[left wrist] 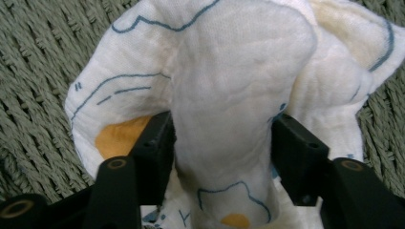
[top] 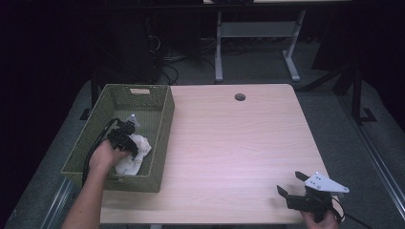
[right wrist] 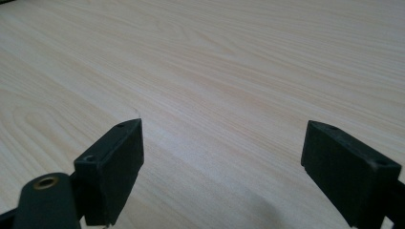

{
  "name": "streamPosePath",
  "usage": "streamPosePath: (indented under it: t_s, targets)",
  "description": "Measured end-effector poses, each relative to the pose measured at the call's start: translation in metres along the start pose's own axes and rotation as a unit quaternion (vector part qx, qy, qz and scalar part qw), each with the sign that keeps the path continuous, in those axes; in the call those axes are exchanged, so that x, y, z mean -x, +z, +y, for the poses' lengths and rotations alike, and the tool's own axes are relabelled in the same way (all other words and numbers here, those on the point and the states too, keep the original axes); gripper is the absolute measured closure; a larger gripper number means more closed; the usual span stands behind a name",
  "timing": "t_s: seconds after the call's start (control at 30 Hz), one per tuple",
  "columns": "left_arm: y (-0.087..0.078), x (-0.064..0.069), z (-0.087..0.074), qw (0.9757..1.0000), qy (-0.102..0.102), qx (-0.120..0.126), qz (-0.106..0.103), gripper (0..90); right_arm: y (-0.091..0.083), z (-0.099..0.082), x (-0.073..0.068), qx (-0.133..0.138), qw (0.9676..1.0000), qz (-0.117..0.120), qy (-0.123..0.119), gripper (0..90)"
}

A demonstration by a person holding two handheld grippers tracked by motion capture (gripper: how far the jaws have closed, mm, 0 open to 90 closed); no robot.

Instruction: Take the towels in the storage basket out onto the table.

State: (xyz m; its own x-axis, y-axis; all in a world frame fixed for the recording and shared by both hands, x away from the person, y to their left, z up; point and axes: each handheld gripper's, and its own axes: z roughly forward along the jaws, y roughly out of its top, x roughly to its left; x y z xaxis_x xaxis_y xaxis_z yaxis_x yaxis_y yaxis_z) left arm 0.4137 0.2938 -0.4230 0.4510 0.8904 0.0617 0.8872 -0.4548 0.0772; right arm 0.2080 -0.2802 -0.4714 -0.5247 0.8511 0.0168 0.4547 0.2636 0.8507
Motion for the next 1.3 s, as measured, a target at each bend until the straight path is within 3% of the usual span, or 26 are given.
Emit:
streamPosePath:
  t_s: [0.1, 0.3, 0.67, 0.93, 1.1, 1.23, 1.3]
  targets:
    - [-0.001, -0.001, -0.001, 1.0000, -0.002, 0.002, 0.000, 57.6, 0.000, 0.000, -0.001, 0.000, 1.0000, 0.001, 0.000, 14.0]
    - [-0.002, -0.002, 0.000, 0.9999, -0.011, -0.001, 0.000, 66.4, 0.000, 0.000, -0.001, 0.000, 1.0000, 0.001, 0.000, 14.0]
    - [-0.002, -0.002, -0.001, 0.9999, -0.011, 0.000, -0.002, 71.9, 0.000, 0.001, -0.001, 0.001, 1.0000, -0.001, 0.001, 14.0]
    - [-0.006, -0.006, -0.003, 0.9997, -0.015, 0.006, -0.015, 73.2, -0.001, 0.001, 0.000, 0.006, 1.0000, 0.001, 0.001, 14.0]
    - [-0.019, -0.014, -0.008, 0.9980, -0.027, 0.037, -0.042, 73.4, 0.001, 0.001, -0.001, 0.004, 1.0000, 0.003, 0.000, 14.0]
    - [-0.036, -0.015, -0.012, 0.9962, -0.012, 0.077, -0.039, 73.4, 0.001, 0.001, -0.002, 0.004, 1.0000, 0.001, 0.001, 14.0]
    - [-0.043, -0.014, -0.015, 0.9942, -0.011, 0.096, -0.047, 73.5, 0.001, 0.001, -0.002, 0.005, 1.0000, 0.001, 0.002, 14.0]
